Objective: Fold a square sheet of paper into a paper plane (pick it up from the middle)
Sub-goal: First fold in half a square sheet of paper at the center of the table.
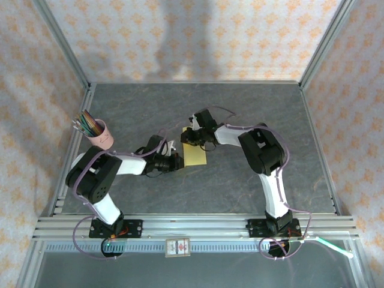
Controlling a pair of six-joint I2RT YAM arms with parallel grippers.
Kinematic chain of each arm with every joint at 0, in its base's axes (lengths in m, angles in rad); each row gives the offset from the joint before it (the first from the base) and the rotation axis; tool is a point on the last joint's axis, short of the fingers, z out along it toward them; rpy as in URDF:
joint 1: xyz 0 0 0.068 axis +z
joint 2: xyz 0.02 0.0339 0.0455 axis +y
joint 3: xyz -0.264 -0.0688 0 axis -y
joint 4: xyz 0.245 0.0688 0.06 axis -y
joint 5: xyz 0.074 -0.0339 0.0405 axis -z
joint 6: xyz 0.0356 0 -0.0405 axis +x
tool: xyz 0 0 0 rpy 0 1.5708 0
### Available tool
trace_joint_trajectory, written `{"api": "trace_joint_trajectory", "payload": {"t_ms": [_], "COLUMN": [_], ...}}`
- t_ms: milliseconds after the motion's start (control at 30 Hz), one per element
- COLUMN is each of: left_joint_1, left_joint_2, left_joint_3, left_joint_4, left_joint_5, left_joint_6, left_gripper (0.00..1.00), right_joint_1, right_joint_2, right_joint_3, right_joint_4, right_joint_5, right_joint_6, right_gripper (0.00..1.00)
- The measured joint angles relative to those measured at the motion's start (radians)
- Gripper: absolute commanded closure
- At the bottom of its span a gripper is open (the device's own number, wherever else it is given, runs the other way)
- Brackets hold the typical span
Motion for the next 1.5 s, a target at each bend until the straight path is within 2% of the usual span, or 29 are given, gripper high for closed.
{"api": "trace_joint_trajectory", "payload": {"t_ms": [133,267,433,667,1167,1500], "left_joint_1": [0.0,0.0,-0.013,-0.075,-0.075,-0.076], "left_joint_2": [-0.102,-0.145,-0.113,-0.019,0.09,0.092], "left_joint_3": [-0.009,-0.009,-0.008,0.001,0.066,0.07], "left_joint_4": [-0.007,0.026,0.038,0.06,0.055,0.039], "left_joint_5": [0.007,0.01,0.009,0.002,-0.051,-0.066], "left_joint_6": [-0.041,-0.088,-0.12,-0.16,-0.166,-0.148], "left_gripper": [0.78,0.81,0.85,0.91,0.98,1.0], "right_joint_1": [0.0,0.005,0.015,0.018,0.02,0.02], "right_joint_2": [-0.061,-0.116,-0.151,-0.158,-0.16,-0.16], "right_joint_3": [-0.097,-0.187,-0.249,-0.268,-0.274,-0.271], "right_joint_4": [0.028,0.067,0.109,0.138,0.143,0.14], "right_joint_5": [0.004,0.018,0.036,0.05,0.054,0.057], "right_joint_6": [0.027,0.07,0.12,0.154,0.157,0.153], "right_gripper": [0.85,0.86,0.86,0.87,0.87,0.86]}}
